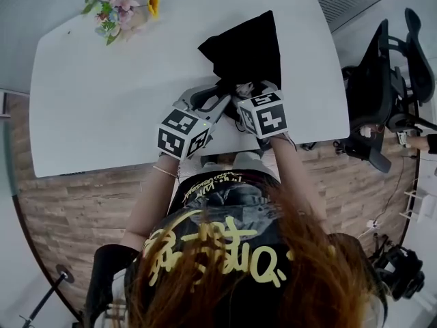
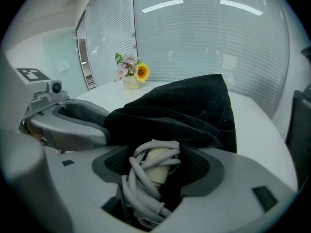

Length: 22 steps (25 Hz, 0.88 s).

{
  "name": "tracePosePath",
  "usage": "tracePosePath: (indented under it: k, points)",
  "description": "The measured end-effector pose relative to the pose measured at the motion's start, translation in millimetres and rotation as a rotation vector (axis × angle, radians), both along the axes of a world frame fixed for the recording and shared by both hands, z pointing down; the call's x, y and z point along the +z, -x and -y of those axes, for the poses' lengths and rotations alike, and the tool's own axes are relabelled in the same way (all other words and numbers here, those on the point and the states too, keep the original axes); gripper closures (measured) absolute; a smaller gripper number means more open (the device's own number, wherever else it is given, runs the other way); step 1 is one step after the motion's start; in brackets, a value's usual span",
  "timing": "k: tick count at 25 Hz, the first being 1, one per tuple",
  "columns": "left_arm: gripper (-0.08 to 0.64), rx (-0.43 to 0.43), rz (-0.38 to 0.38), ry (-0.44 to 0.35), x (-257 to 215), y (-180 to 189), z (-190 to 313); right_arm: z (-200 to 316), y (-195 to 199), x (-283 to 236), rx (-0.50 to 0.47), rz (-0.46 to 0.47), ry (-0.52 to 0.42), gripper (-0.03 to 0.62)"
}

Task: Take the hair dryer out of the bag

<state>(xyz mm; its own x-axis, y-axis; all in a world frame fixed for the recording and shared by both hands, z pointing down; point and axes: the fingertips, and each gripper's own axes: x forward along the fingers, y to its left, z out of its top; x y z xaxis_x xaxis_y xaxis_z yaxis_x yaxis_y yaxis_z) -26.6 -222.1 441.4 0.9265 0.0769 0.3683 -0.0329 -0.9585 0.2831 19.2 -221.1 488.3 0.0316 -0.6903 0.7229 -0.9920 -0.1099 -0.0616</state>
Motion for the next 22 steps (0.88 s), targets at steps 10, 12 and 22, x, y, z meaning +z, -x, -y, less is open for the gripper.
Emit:
tracePosePath:
  k: [10, 12, 22]
  points:
    - [0.415, -0.129, 0.049, -0.007, 11.7, 3.6, 16.2, 6.6, -7.3, -3.2, 0.029, 0.055, -0.085, 0.304]
    - [0.388, -0.138, 0.066, -0.015, 13.4, 2.2, 15.7, 5.1, -7.9, -3.6, 0.025, 0.059, -0.078, 0.308]
    - [0.39, -0.102, 0.082, -0.039, 16.2, -0.7, 10.2, -2.3, -9.2, -15.0, 0.027, 0.123, -0.101, 0.316]
